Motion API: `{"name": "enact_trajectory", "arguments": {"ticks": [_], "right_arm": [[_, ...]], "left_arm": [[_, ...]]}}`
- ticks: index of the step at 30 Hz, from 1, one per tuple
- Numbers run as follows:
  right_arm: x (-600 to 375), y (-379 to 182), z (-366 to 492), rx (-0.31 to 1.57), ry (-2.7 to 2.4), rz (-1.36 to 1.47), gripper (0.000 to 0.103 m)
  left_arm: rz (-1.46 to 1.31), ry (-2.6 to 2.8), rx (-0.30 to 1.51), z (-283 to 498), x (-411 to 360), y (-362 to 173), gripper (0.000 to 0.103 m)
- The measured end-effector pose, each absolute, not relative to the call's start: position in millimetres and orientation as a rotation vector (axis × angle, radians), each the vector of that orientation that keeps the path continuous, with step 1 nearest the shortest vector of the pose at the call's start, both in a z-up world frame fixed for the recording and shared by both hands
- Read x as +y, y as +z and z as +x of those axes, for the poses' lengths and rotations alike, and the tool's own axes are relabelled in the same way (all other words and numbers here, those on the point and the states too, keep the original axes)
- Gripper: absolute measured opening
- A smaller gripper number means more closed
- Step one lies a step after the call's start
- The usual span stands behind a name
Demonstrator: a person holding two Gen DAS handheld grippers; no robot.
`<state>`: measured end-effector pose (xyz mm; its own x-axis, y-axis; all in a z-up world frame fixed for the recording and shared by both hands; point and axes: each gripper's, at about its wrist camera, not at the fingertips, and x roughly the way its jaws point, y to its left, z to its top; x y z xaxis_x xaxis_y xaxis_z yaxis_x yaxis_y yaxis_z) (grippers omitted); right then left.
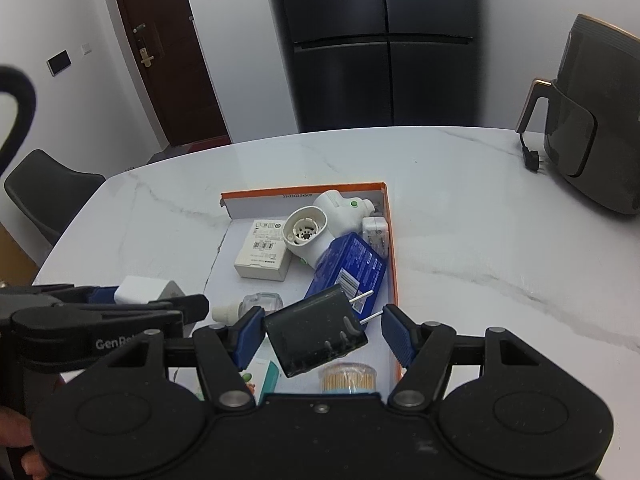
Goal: Organize rigid objects
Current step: 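Carry the white and black chargers toward the tray with both grippers, then lower the white and black chargers into the tray, open both grippers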
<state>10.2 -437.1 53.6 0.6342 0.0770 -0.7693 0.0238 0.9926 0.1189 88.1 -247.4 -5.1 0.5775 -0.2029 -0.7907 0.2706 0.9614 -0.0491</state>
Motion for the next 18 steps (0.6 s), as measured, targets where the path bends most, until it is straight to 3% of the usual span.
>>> {"name": "enact_trajectory", "arguments": {"ticks": [18], "right_arm": [[-441,58,53,0.867,0.051,0.108,0.077]], "left_arm": [[0.084,-0.284,0.929,106,-257,-12,0.066]]}}
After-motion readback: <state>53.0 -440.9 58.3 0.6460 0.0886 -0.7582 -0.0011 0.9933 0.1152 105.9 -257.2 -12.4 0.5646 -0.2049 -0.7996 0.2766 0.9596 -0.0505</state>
